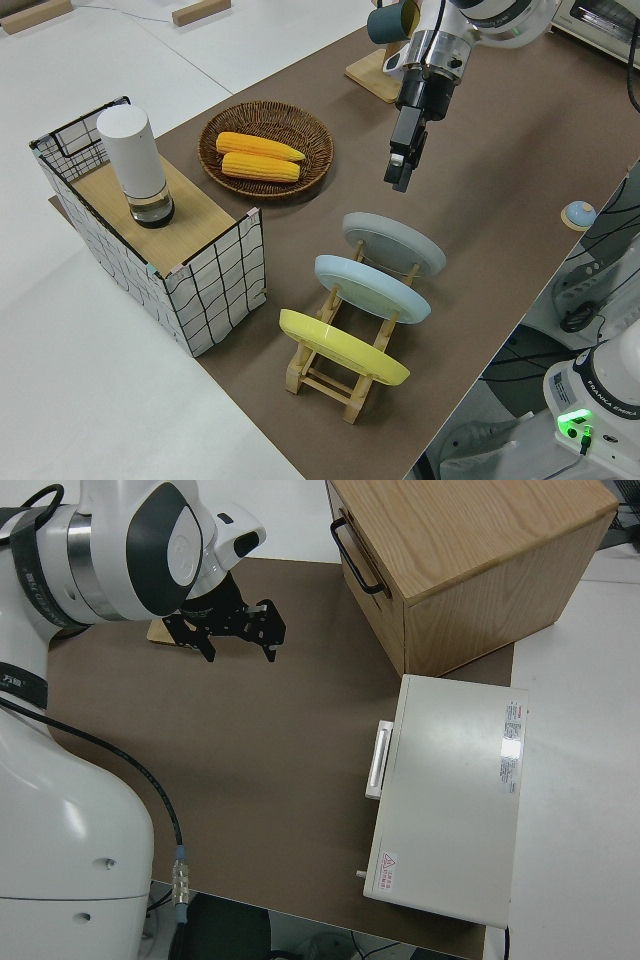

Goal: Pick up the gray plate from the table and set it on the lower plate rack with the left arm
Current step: 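Lower the gray plate upright into the rack's lower slot, then open the left gripper and withdraw it from the rack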

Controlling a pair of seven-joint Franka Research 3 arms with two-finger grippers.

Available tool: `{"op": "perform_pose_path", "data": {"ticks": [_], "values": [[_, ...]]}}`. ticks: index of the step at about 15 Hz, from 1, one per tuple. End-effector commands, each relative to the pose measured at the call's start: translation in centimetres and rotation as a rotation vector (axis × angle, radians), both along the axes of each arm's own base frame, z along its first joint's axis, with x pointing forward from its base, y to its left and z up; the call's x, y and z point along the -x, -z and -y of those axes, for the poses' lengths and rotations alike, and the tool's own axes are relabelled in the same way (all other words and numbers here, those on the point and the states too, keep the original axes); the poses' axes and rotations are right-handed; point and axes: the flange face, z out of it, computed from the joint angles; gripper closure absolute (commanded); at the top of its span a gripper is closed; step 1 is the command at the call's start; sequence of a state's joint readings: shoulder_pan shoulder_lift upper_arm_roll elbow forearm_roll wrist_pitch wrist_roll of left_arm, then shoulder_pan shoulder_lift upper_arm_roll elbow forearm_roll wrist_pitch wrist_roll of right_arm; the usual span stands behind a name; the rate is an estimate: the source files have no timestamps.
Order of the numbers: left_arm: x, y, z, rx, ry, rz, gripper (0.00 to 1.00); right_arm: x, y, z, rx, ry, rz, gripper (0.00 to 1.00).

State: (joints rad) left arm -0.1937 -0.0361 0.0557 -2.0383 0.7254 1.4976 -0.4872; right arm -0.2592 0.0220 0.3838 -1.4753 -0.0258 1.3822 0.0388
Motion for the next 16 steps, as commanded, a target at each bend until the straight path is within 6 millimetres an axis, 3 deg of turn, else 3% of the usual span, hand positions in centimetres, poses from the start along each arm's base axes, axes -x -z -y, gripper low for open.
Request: {"op": "perform_pose_path", "data": {"ticks": [1,3,5,9,13,16], "values": [[-1.5,-4.6,0.5,0.186,0.015,0.045,0.0,0.2,-0.4,0.2,0.007,0.016,0.001,0.017],[-2.3,-5.8,1.3,0.248,0.023,0.095,0.0,0.2,-0.3,0.2,0.007,0.014,-0.002,0.017],[-2.6,-6.0,3.2,0.37,0.025,0.134,0.0,0.2,-0.3,0.2,0.007,0.014,-0.002,0.017],[-2.9,-6.6,5.0,0.581,0.021,0.147,0.0,0.2,-0.4,0.3,0.007,0.016,0.0,0.017],[-3.1,-9.3,5.4,0.761,0.083,0.152,0.0,0.2,-0.4,0.2,0.007,0.016,0.001,0.017],[-3.6,-12.5,4.1,0.846,0.117,0.188,0.0,0.2,-0.4,0.2,0.007,0.014,0.0,0.017]]}}
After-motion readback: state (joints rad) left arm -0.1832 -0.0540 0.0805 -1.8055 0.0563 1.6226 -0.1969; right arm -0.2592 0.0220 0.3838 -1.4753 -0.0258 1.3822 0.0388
